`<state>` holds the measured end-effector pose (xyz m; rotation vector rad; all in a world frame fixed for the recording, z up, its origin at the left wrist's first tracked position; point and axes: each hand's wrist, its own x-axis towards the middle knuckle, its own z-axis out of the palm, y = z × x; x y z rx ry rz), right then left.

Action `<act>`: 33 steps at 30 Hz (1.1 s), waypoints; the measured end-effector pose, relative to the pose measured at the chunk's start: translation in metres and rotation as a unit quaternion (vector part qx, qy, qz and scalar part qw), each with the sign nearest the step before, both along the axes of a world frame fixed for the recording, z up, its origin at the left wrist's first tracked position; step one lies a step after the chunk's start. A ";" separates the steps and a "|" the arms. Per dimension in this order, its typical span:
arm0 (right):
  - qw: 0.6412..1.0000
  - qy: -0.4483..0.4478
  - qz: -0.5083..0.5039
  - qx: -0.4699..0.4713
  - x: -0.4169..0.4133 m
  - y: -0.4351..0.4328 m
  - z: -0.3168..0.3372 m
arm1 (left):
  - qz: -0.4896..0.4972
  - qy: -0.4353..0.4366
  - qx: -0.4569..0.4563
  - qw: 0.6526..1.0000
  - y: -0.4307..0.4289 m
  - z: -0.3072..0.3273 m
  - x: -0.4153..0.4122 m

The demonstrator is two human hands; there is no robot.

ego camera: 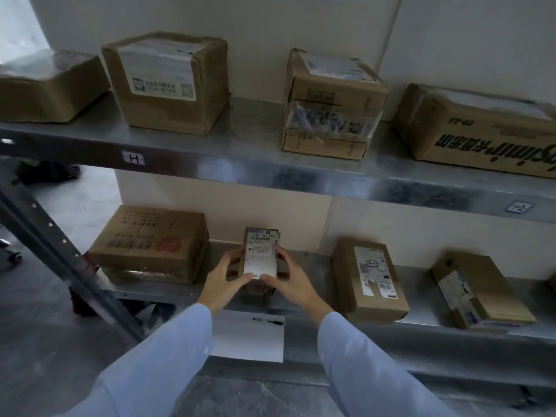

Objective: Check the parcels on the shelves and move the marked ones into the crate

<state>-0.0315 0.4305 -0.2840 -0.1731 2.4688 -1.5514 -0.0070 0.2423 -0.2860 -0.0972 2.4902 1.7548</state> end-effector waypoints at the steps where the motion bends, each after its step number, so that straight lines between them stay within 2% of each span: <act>1: 1.000 -0.007 0.002 0.002 0.000 0.001 -0.005 | 0.001 -0.007 0.000 1.000 0.000 -0.005 0.000; 13: 0.998 -0.050 0.019 0.033 -0.005 0.012 -0.026 | 0.009 -0.051 -0.011 0.999 0.009 -0.029 0.000; 18: 0.995 -0.064 0.038 0.063 -0.010 0.016 -0.017 | 0.037 -0.043 -0.091 0.994 0.003 -0.022 0.000; 21: 0.993 -0.036 0.034 0.105 -0.017 0.016 -0.004 | 0.068 -0.008 -0.137 0.988 -0.008 -0.008 0.003; 23: 0.990 -0.007 0.037 0.138 -0.022 0.010 0.004 | 0.071 0.039 -0.231 0.970 -0.022 0.004 0.005; 26: 0.977 0.043 0.060 0.202 -0.027 -0.006 0.017 | 0.075 0.124 -0.388 0.910 -0.049 0.019 0.009; 30: 0.953 0.108 0.094 0.268 -0.030 -0.037 0.031 | 0.109 0.144 -0.474 0.861 -0.095 0.030 0.008; 33: 0.942 0.124 0.110 0.291 -0.032 -0.067 0.033 | 0.127 0.107 -0.498 0.851 -0.141 0.030 0.004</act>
